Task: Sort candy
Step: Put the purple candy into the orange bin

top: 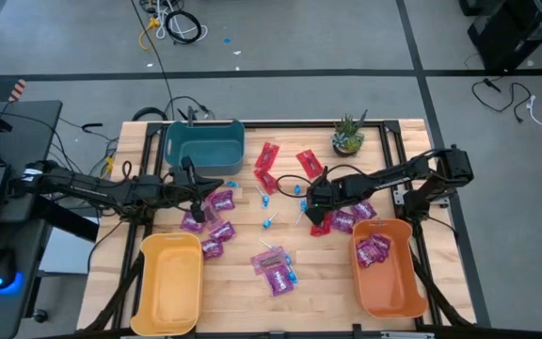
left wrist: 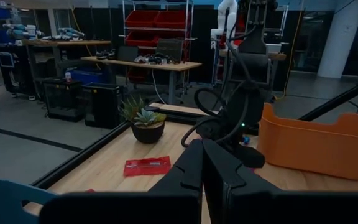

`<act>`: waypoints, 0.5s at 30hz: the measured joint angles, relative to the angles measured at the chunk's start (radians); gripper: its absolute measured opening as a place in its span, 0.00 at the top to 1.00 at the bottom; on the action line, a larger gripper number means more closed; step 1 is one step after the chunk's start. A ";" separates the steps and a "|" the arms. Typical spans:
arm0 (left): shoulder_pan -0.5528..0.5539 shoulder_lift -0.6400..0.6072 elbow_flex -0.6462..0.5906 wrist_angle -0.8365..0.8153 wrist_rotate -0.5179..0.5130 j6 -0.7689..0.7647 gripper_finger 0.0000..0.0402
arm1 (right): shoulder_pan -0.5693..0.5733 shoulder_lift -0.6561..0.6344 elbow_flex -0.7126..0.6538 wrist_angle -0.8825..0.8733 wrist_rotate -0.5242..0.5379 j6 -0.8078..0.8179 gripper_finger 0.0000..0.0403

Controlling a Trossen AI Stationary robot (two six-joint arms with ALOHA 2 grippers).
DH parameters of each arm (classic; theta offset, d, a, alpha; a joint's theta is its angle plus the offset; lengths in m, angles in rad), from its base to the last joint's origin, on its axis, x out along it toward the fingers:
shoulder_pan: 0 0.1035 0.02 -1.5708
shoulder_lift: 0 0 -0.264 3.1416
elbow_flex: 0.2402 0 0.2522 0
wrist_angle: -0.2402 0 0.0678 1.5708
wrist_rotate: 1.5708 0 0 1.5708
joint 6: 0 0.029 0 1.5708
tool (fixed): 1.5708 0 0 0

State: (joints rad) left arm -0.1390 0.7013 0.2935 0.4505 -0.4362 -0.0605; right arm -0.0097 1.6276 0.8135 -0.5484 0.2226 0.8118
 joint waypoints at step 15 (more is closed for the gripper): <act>0.000 0.000 0.000 0.000 0.000 0.000 0.99 | 0.001 -0.046 -0.006 -0.010 -0.033 -0.048 1.00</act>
State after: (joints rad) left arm -0.1390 0.7013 0.2933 0.4504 -0.4358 -0.0608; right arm -0.0085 1.5820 0.8078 -0.5580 0.1892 0.7635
